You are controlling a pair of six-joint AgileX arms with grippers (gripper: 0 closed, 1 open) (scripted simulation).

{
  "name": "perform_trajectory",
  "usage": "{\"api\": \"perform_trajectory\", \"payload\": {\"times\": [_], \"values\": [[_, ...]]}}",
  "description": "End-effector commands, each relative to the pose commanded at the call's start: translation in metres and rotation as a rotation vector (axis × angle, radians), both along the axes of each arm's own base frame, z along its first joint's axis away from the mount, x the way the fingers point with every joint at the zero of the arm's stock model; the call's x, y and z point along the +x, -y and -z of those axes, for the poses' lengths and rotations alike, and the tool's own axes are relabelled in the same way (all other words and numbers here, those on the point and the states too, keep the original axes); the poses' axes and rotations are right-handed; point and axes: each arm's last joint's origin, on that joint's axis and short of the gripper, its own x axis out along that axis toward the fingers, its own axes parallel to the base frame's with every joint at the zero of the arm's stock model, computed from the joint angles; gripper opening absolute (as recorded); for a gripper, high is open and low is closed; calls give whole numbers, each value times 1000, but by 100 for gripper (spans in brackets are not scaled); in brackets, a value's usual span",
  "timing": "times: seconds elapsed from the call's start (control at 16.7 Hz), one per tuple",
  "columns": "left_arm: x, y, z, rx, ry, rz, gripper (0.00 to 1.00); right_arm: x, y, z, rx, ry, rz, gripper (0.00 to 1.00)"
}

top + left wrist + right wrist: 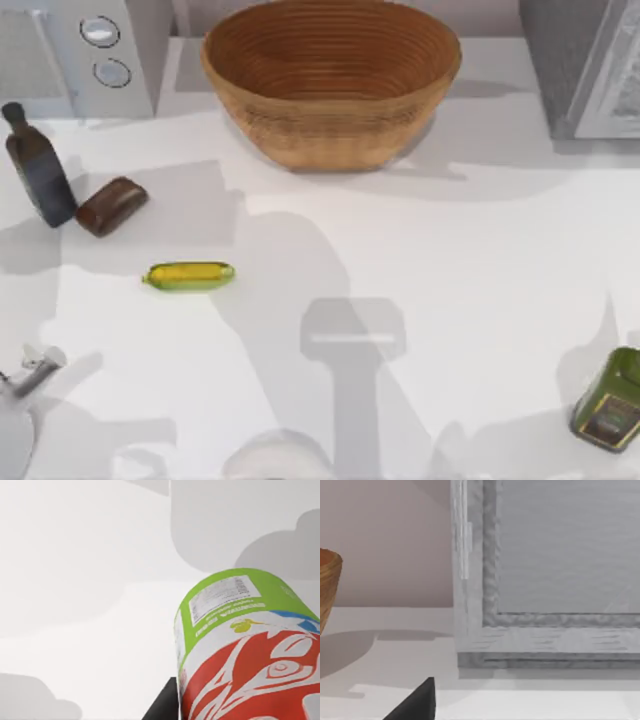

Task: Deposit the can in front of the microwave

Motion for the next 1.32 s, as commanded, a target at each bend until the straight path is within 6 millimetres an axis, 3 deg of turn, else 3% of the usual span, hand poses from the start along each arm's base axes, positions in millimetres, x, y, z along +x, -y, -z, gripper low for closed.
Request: {"api": "perform_trajectory", "payload": {"times": [0.3, 0.72, 0.96, 1.32], "values": [[-9, -36, 1, -7, 13, -28, 0, 0, 0, 0, 0, 0, 0, 100], [0, -2, 8, -2, 3, -4, 0, 0, 0, 0, 0, 0, 0, 100], [1, -1, 8, -2, 2, -5, 0, 0, 0, 0, 0, 0, 0, 100], [1, -1, 8, -2, 2, -5, 45, 0, 0, 0, 0, 0, 0, 100]]}}
